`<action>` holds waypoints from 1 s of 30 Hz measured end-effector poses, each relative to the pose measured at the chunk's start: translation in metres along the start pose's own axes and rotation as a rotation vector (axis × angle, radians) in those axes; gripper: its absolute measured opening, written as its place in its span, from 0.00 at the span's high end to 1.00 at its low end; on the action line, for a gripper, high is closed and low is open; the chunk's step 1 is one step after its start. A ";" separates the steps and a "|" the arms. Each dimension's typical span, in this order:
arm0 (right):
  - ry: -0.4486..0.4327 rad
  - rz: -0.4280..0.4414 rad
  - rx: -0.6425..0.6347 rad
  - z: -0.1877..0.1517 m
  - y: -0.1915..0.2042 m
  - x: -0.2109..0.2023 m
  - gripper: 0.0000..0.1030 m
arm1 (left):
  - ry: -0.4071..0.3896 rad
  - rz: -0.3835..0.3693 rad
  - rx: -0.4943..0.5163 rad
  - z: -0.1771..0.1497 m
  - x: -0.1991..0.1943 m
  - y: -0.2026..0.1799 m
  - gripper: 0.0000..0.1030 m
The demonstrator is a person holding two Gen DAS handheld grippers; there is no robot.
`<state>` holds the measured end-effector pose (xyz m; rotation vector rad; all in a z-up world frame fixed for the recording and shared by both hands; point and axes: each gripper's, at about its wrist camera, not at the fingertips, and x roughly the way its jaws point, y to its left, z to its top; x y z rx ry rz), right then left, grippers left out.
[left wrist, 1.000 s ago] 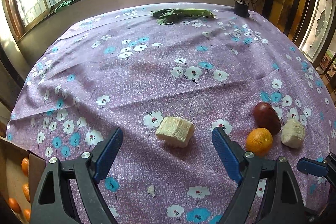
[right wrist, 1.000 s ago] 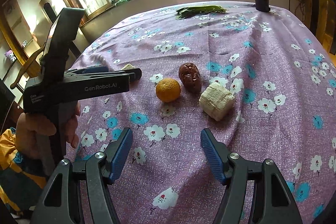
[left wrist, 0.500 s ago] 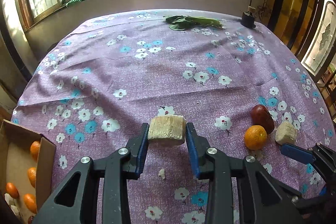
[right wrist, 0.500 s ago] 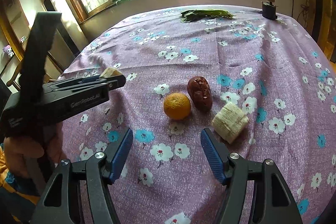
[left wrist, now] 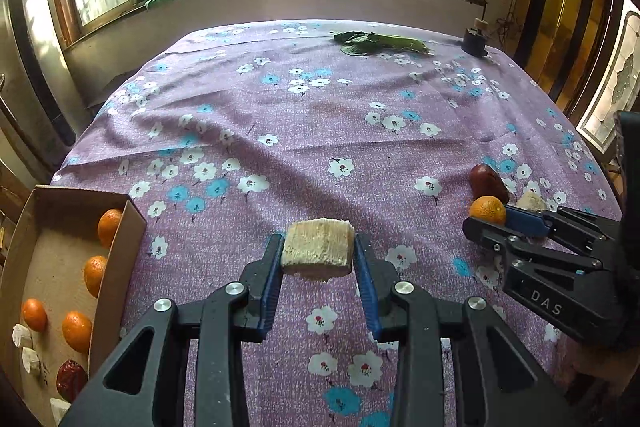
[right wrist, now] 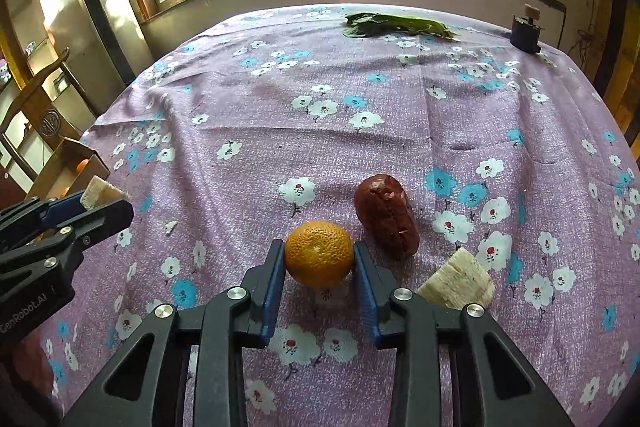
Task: Organize fruits
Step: 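Carry the bun block and orange over the cardboard tray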
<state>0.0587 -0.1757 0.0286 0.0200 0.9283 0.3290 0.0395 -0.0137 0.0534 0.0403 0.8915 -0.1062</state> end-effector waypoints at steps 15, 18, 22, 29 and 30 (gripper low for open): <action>-0.048 0.106 -0.056 -0.033 0.060 -0.048 0.65 | -0.046 0.078 -0.018 -0.042 -0.043 0.028 0.67; -0.055 0.121 -0.065 -0.037 0.072 -0.052 0.65 | -0.060 0.100 -0.022 -0.048 -0.050 0.035 0.67; -0.044 0.131 -0.092 -0.039 0.088 -0.051 0.65 | -0.072 0.116 -0.036 -0.055 -0.059 0.047 0.67; -0.035 0.161 -0.149 -0.037 0.119 -0.048 0.65 | -0.096 0.153 -0.072 -0.064 -0.073 0.073 0.67; -0.041 0.163 -0.157 -0.037 0.123 -0.049 0.65 | -0.097 0.158 -0.077 -0.064 -0.074 0.077 0.67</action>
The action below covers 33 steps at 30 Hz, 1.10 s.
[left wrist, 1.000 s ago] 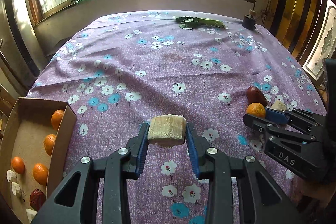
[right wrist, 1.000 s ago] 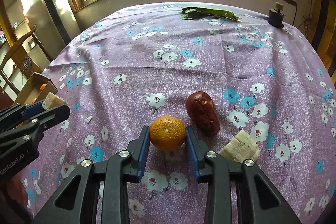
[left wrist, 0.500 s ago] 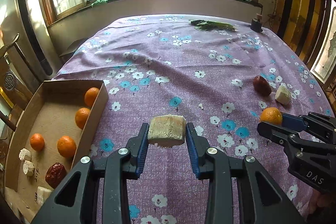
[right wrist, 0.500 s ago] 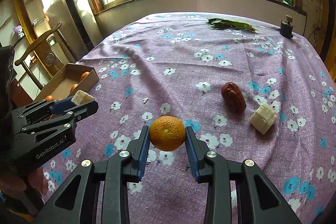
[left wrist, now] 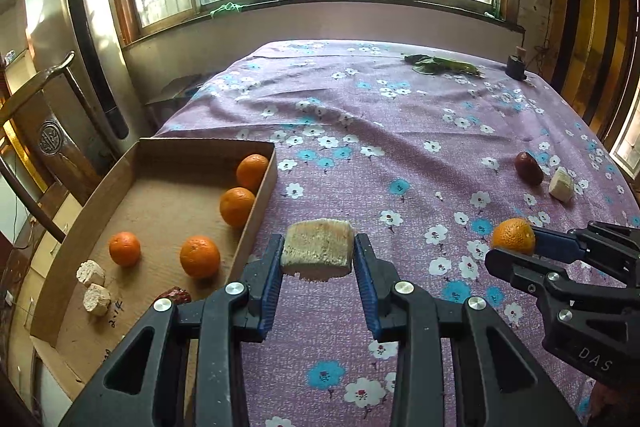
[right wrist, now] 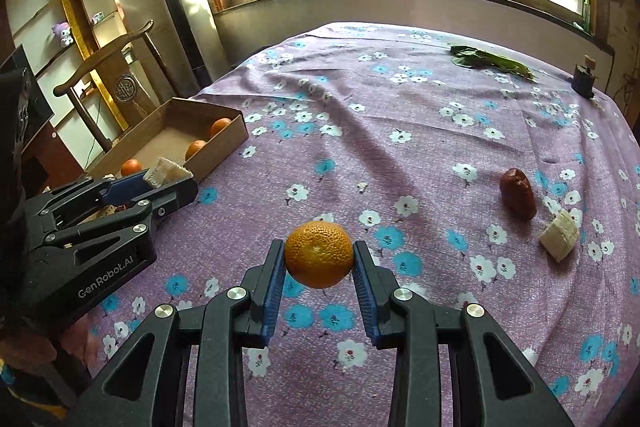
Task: Organize fruits
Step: 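Carry the bun block and orange over the cardboard tray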
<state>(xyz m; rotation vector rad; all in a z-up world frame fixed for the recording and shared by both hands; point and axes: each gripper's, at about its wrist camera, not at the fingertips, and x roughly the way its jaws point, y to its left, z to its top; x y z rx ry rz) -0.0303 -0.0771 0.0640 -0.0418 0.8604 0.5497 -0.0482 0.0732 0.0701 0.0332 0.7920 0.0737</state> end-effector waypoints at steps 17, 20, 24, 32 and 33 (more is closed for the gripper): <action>0.027 0.075 -0.155 0.024 0.074 0.023 0.64 | -0.013 0.080 -0.093 -0.009 -0.011 0.068 0.67; 0.032 0.089 -0.175 0.027 0.086 0.028 0.64 | -0.012 0.094 -0.108 -0.011 -0.013 0.079 0.67; 0.039 0.107 -0.205 0.030 0.101 0.035 0.64 | -0.016 0.116 -0.128 -0.013 -0.016 0.094 0.67; 0.049 0.134 -0.249 0.038 0.124 0.045 0.64 | -0.001 0.147 -0.164 -0.020 -0.017 0.122 0.67; 0.048 0.136 -0.253 0.039 0.126 0.046 0.64 | 0.002 0.150 -0.171 -0.021 -0.017 0.126 0.67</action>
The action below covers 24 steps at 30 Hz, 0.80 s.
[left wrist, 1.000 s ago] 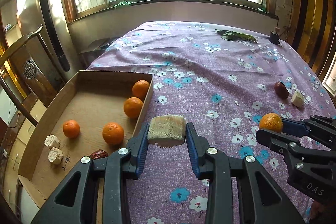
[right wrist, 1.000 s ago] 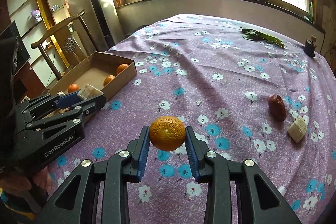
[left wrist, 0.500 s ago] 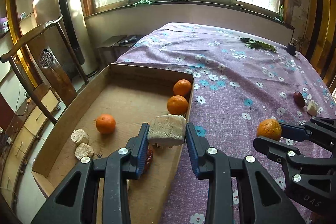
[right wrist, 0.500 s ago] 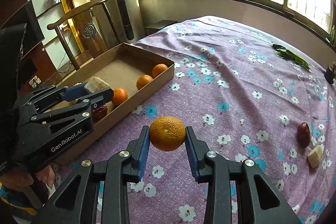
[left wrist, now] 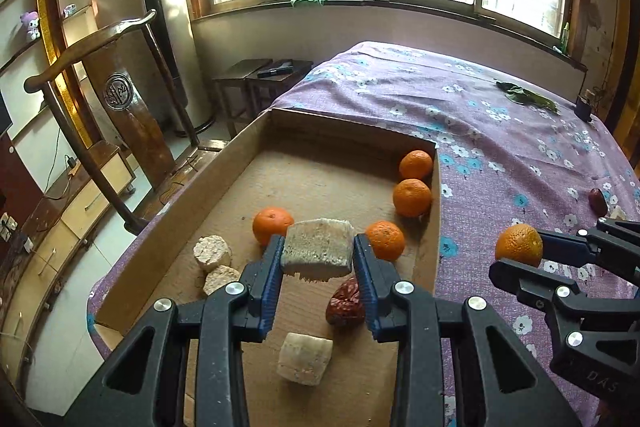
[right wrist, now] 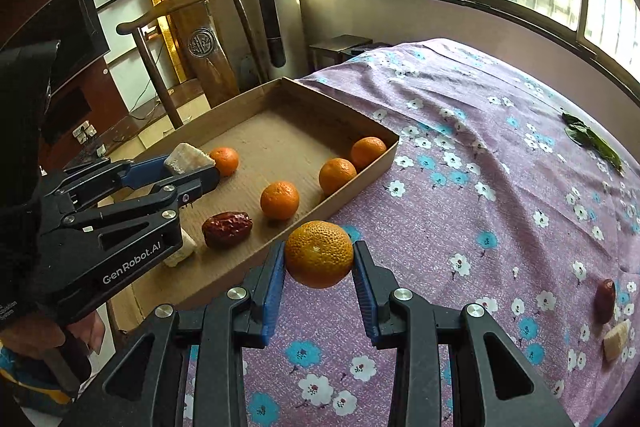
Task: Organize fruits
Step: 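Carry the bun block and orange over the cardboard tray, then lower the bun block and orange into the tray and open both grippers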
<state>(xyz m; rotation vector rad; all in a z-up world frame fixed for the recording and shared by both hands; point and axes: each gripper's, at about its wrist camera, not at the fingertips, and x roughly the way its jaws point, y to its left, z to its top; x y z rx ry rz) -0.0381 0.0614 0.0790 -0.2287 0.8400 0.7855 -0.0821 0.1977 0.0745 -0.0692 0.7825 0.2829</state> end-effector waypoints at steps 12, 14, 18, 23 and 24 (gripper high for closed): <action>0.016 0.041 -0.051 0.027 0.018 0.031 0.64 | 0.054 0.002 -0.077 -0.008 0.012 0.041 0.67; 0.016 0.048 -0.060 0.036 0.020 0.037 0.64 | 0.058 -0.001 -0.074 -0.008 0.013 0.041 0.67; 0.030 0.058 -0.082 0.050 0.025 0.054 0.64 | 0.072 -0.001 -0.072 -0.007 0.020 0.042 0.67; 0.072 0.073 -0.097 0.061 0.028 0.083 0.64 | 0.088 0.015 -0.073 -0.004 0.027 0.045 0.67; 0.082 0.075 -0.100 0.062 0.028 0.089 0.64 | 0.090 0.017 -0.072 -0.003 0.028 0.046 0.67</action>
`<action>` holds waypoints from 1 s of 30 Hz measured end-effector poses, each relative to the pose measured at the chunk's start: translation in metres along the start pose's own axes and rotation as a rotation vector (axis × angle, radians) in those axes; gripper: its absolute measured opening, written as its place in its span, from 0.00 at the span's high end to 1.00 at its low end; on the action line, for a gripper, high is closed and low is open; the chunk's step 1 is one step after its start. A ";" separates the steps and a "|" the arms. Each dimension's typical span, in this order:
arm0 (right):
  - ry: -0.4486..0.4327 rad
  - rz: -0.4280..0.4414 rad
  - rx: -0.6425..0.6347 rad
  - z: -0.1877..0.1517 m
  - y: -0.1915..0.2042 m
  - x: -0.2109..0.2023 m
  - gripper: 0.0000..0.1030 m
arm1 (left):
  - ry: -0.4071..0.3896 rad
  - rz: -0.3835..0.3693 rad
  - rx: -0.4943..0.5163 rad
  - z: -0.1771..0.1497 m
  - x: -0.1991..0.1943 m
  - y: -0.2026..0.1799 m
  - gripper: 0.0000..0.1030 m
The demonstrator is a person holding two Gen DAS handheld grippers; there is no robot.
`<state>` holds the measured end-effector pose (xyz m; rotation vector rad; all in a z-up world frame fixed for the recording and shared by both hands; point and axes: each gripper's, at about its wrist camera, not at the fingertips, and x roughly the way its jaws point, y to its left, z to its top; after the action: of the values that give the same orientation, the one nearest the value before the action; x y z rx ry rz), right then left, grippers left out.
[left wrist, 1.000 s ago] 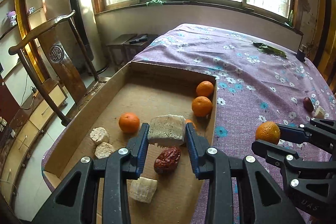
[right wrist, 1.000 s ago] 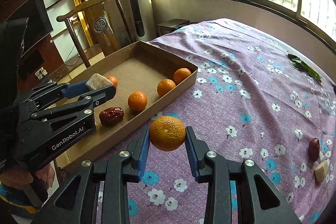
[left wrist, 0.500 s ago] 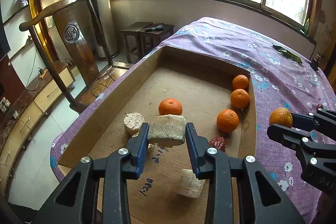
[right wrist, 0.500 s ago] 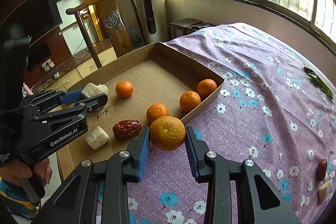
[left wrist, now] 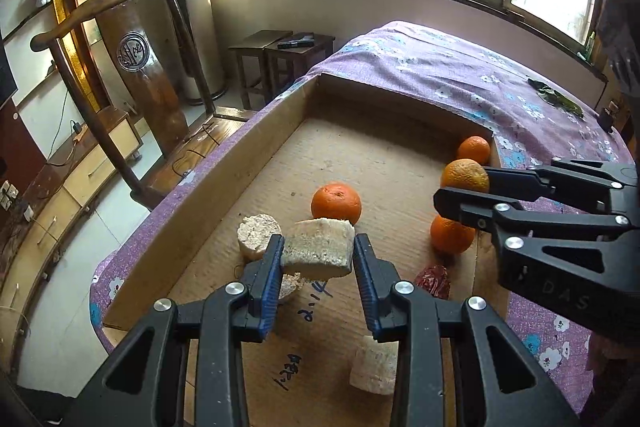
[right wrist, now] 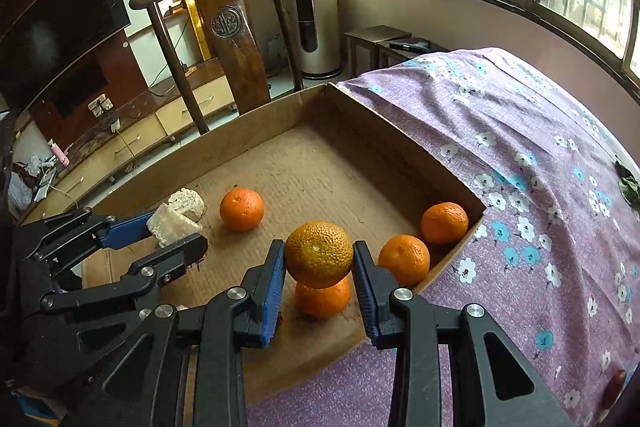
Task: Organize fruits
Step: 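Lower the bun block and orange into the tray and open both grippers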
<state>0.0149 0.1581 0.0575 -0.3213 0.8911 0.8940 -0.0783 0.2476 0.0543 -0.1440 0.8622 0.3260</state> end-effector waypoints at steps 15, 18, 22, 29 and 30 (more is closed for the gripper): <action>0.084 0.015 0.000 0.003 0.001 0.042 0.63 | 0.035 0.021 -0.006 0.001 0.010 0.000 0.67; 0.069 0.020 0.009 0.003 0.000 0.037 0.54 | 0.044 0.027 -0.008 0.002 0.011 -0.001 0.62; 0.049 -0.009 0.021 0.001 -0.003 0.026 0.54 | 0.038 0.029 -0.034 0.003 0.009 0.004 0.41; -0.020 -0.037 0.042 -0.014 -0.011 -0.016 0.47 | 0.016 0.019 -0.055 0.001 0.001 0.005 0.32; -0.026 -0.044 0.052 -0.018 -0.013 -0.022 0.46 | 0.008 0.021 -0.051 0.001 -0.002 0.002 0.32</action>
<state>0.0084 0.1280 0.0627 -0.2831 0.8786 0.8317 -0.0795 0.2497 0.0560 -0.1840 0.8640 0.3671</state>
